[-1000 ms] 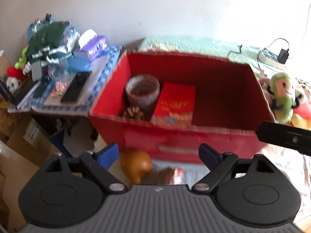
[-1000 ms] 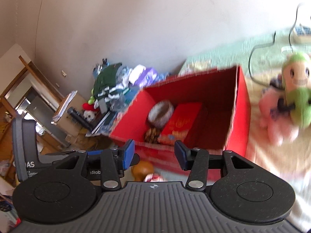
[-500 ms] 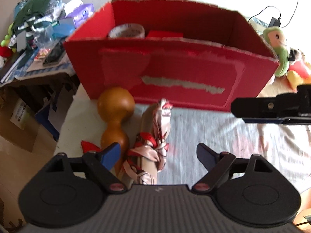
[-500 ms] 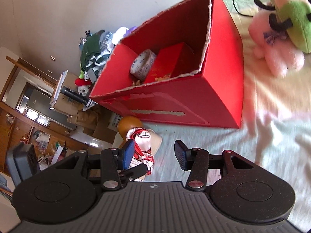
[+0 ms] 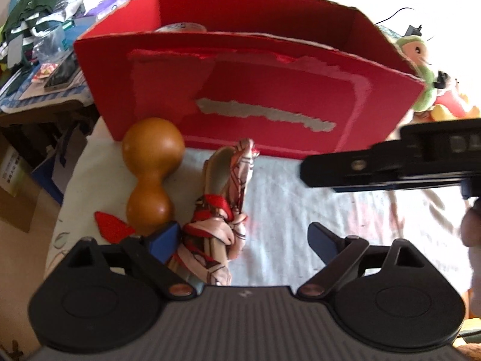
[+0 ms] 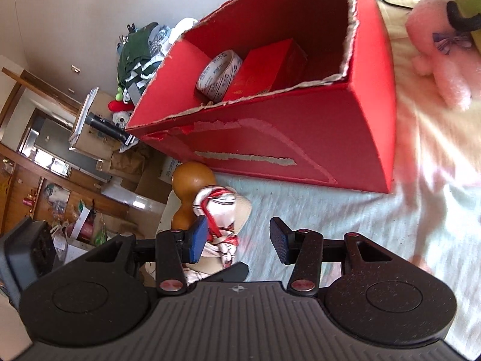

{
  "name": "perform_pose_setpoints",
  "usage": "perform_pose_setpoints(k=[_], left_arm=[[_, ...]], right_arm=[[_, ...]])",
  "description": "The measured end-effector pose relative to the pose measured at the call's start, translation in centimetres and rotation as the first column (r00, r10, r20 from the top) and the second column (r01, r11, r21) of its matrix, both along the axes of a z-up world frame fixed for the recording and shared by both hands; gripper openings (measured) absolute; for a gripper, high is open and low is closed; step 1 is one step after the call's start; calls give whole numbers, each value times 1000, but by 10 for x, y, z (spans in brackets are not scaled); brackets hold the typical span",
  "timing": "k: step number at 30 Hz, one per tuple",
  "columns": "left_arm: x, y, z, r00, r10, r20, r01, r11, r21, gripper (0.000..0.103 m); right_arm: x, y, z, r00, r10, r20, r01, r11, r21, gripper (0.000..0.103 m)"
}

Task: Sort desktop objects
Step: 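Lower the right gripper onto the beige strap beside the orange gourd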

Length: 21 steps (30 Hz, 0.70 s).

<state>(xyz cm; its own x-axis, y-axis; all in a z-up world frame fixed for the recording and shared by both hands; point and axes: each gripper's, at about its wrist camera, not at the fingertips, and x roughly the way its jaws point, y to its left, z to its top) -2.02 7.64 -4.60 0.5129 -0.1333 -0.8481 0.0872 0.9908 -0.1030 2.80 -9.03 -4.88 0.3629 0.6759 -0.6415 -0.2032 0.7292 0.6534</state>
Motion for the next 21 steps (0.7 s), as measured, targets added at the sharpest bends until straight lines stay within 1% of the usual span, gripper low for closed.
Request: perform_pose_setpoints(k=[5,9,11,14,16,18,21], left_arm=[[-5,-12,4,998,-54,12,55,997,-52,94],[-7,-23,5,996,-86,21,87,996,-29,93],[-7,-21,5,996,-90,19,90,995,-33,93],[-8,-16,9,992,-125,17,126,989,-83,93],[-9,-19,11,987,-160,17,161,981,-108,92],[-11,-23,11,982,-188,15,188,976,-110,92],[-12,-28,11,979,-205,16,206,975,-83,92]], right_arm=[[4,3,-2,999,36,-9,-36,999,-6,51],[5,2,-9,998,61,-33,-62,998,-19,51],[5,0,-14,997,62,-55,-63,998,-13,51],[7,3,-20,993,82,-90,-83,997,-9,51],[5,1,-21,990,103,-94,-104,995,-5,51],[3,-1,-21,989,118,-94,-119,993,-2,51],[2,-4,-21,988,117,-96,-120,993,-21,51]])
